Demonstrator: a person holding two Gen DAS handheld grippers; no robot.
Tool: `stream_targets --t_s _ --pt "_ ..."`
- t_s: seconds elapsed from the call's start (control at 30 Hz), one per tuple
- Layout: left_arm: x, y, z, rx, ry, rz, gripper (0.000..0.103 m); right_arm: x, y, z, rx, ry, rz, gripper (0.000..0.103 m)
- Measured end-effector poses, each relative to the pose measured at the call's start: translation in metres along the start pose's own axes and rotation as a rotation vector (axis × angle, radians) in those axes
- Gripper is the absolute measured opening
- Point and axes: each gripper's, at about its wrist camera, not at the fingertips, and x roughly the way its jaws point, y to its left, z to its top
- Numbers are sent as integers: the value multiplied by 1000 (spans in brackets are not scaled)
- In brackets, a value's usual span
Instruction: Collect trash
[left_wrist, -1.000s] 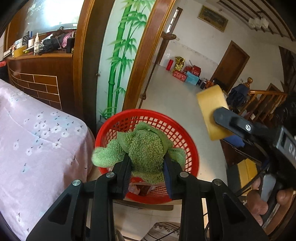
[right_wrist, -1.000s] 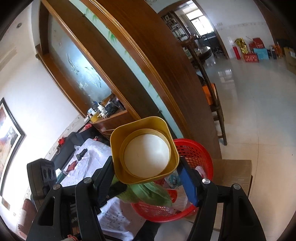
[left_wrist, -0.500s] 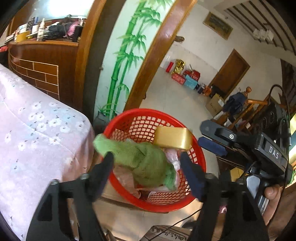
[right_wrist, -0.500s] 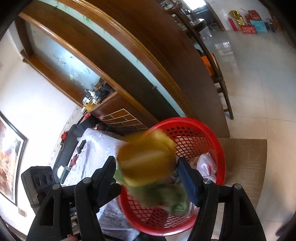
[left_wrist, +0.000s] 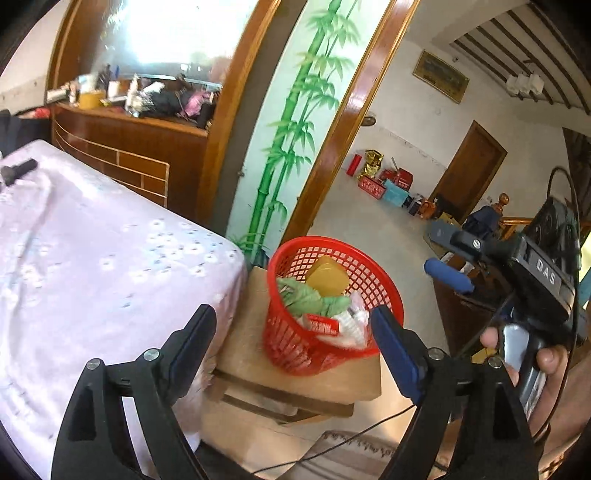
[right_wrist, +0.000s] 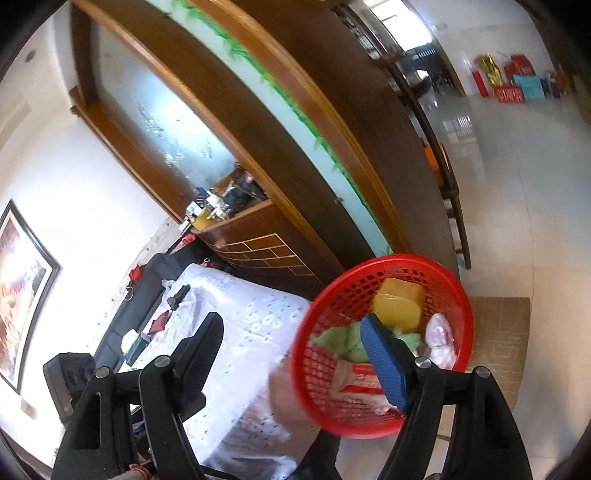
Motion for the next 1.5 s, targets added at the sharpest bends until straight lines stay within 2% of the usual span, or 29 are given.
stream_targets --t_s 0.13,0.27,0.5,0.63,0.8,1.0,1.13,1.5 --pt "-43 1 -9 13 -56 27 89 -14 39 -11 -74 -29 -18 84" --pt "-83 7 -18 17 -111 49 92 -23 73 -20 -129 -49 7 86" --pt "-133 32 -37 2 -172 166 93 -26 114 -36 -193 -50 45 86" --pt "-150 48 -48 -23 -185 247 94 -34 128 -50 -208 -71 31 87" --pt "-162 59 -54 -65 -198 308 94 -32 150 -63 -283 -77 -27 87" --pt "-165 53 -48 -55 -215 391 94 -45 167 -75 -362 -116 -97 87" --pt "-161 46 -47 -56 -204 391 94 -60 166 -79 -384 -155 -164 87" --pt "-146 13 -46 3 -178 406 94 -92 155 -81 -369 -203 -199 88"
